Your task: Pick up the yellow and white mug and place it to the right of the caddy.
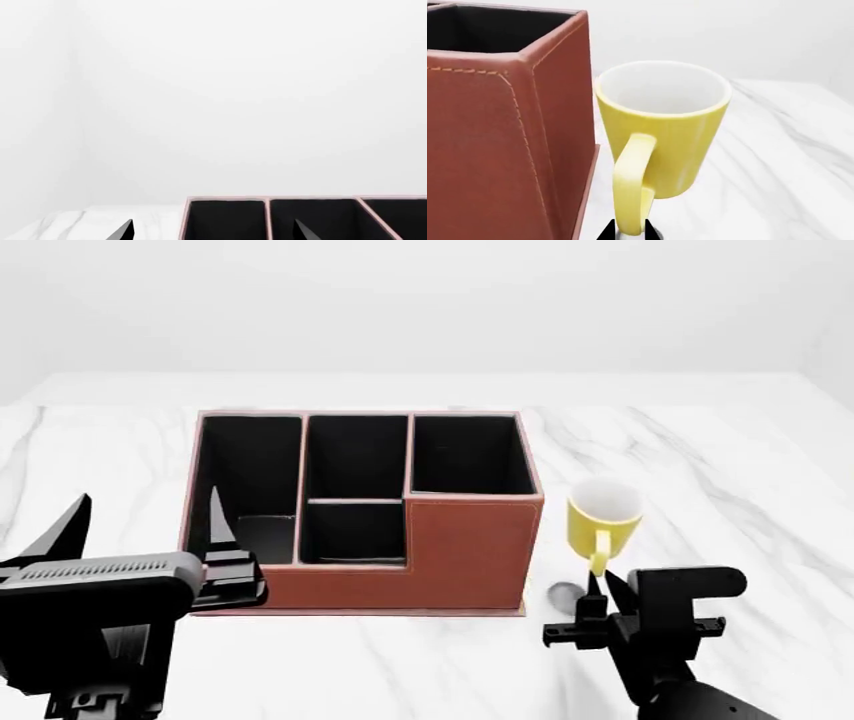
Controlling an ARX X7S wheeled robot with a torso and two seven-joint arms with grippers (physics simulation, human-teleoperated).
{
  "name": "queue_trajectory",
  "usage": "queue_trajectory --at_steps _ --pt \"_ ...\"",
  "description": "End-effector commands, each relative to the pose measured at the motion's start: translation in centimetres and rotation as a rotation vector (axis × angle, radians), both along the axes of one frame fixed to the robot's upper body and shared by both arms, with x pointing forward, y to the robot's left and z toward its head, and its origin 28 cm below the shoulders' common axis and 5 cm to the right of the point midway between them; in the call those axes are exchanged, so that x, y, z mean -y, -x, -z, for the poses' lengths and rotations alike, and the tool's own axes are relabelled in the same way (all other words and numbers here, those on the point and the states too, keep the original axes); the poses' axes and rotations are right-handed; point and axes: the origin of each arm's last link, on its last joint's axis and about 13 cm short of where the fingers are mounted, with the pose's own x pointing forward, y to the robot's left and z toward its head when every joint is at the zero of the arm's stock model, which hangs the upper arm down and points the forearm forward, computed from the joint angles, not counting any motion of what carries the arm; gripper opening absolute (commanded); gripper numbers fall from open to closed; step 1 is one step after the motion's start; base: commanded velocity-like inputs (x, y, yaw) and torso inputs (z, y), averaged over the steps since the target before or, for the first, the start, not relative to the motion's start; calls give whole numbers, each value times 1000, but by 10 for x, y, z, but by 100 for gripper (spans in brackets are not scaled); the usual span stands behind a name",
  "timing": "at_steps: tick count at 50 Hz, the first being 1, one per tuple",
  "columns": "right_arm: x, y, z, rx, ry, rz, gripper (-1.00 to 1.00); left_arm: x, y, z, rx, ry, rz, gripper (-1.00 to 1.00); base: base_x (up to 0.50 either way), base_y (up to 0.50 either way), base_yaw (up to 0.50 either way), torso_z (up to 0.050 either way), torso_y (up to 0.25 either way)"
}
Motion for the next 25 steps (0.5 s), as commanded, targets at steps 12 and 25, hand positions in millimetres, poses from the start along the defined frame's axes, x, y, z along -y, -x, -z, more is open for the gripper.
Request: queue_trajectory --at_steps 12,25 --pt "2 -29 12 -22 -14 -17 -100 0 0 1 0 2 1 100 0 0 0 0 1" --pt "-1 -36 26 -59 -33 -42 -100 0 1 0 2 4 0 100 0 0 0 0 1"
